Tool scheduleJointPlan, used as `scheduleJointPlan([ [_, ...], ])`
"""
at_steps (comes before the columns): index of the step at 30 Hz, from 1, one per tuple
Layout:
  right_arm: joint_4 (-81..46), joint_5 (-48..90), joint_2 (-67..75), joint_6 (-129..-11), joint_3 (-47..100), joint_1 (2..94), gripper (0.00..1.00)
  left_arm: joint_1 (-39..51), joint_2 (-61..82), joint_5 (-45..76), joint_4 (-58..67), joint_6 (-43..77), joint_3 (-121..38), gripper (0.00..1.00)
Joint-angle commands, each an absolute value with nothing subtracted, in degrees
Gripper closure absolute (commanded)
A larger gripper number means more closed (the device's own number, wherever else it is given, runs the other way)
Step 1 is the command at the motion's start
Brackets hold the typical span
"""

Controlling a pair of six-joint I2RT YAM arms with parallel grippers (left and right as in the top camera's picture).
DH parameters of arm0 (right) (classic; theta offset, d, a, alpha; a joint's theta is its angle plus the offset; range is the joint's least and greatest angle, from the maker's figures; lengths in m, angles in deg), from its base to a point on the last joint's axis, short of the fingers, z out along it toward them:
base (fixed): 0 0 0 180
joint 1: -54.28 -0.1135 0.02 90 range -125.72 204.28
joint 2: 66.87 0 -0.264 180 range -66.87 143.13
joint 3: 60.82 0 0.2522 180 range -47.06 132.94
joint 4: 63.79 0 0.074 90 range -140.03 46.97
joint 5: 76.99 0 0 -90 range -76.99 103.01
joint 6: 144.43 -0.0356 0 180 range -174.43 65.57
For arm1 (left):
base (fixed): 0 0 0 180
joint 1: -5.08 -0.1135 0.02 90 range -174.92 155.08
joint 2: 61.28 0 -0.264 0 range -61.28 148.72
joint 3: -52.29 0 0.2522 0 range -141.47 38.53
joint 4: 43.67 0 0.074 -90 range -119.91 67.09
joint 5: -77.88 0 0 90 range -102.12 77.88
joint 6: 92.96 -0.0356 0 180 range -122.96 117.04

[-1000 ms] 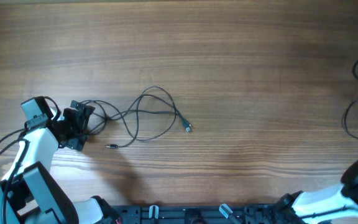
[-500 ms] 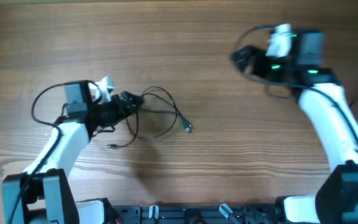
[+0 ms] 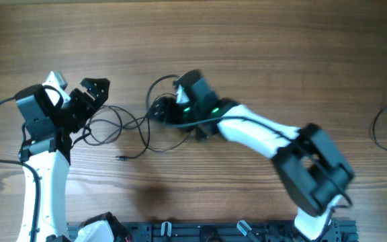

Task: Untangle cables

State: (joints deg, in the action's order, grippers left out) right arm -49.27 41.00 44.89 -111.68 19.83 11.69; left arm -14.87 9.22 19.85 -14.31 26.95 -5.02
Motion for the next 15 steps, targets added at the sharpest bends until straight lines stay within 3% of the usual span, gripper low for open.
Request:
scheduleJointPlan([
  [1,-58.32,35.42,51.36,-117.52,19.96,8.56,0.29,-16.48,8.89,18.38,-11.54,27.95,-5.32,0.00],
  [2,-61.58,36.23,52.72,-117.63,19.96,8.15,0.31,-16.48,8.89,18.40,-11.10,27.95,-5.32,0.00],
  [5,-71.15,35.95,54.46,-117.56,19.96,8.34,0.54,-16.46,8.89,18.40,-8.52,27.95,-5.30,0.00],
  [6,-74.76,35.82,54.42,-117.63,20.09,9.46,0.83,-16.46,8.89,18.40,-7.08,27.93,-5.30,0.00],
  [7,-76.38,36.30,54.42,-117.61,20.11,10.44,0.95,-16.46,8.89,18.40,-6.44,27.95,-5.30,0.00],
  [10,-71.50,44.78,50.79,-111.57,20.11,16.82,0.95,-16.46,8.89,18.42,-2.20,27.25,-5.30,0.00],
  [15,-44.07,46.37,30.88,-86.64,20.11,29.85,0.95,-15.83,8.91,20.06,4.11,20.78,-5.30,0.00],
])
